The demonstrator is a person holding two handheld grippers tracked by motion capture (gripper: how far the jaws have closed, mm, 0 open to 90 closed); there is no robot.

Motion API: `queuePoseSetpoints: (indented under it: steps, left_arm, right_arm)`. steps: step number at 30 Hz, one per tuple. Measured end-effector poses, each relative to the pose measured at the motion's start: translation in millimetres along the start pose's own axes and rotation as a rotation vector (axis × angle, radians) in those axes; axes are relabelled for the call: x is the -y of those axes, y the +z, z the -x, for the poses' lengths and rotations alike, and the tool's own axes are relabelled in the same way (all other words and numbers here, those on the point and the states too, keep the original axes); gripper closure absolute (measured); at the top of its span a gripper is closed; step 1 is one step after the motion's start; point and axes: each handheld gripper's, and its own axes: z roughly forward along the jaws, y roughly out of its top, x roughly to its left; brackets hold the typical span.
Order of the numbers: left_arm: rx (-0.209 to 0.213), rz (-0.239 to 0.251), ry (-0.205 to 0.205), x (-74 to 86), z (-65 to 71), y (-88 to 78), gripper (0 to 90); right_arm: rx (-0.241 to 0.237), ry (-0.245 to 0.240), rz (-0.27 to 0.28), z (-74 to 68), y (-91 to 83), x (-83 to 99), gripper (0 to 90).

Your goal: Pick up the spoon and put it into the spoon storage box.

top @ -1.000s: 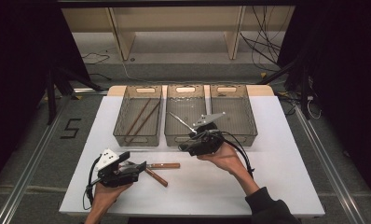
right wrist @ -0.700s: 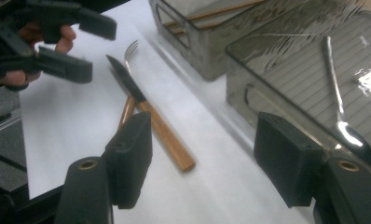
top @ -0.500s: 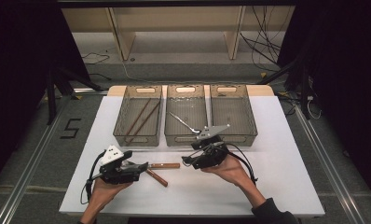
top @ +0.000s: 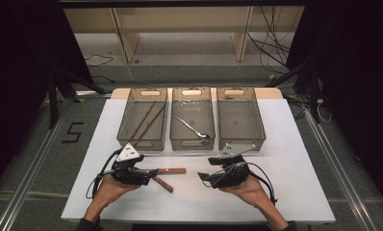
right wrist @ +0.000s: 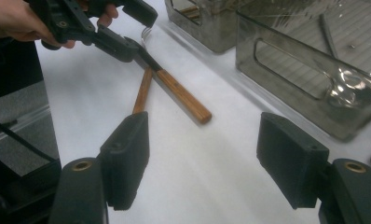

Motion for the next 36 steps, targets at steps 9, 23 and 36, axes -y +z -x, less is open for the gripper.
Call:
queuePoseSetpoints:
  steps: [9, 23, 36]
  left_arm:
    - [-0.013, -0.081, 0.054, -12.4, -4.8, 10.4, 21.0]
    - [-0.027, -0.15, 0.111, -21.0, -4.6, 21.3, 22.6]
    - [-0.009, -0.213, 0.162, -25.7, -2.7, 23.2, 25.5]
  right_arm:
    - [0.014, 0.038, 0.034, 1.6, -18.5, 21.7, 35.0]
    - [0.05, 0.101, 0.105, 10.9, -45.1, 44.1, 33.1]
    - [0.075, 0.126, 0.124, 13.9, -52.8, 55.8, 30.3]
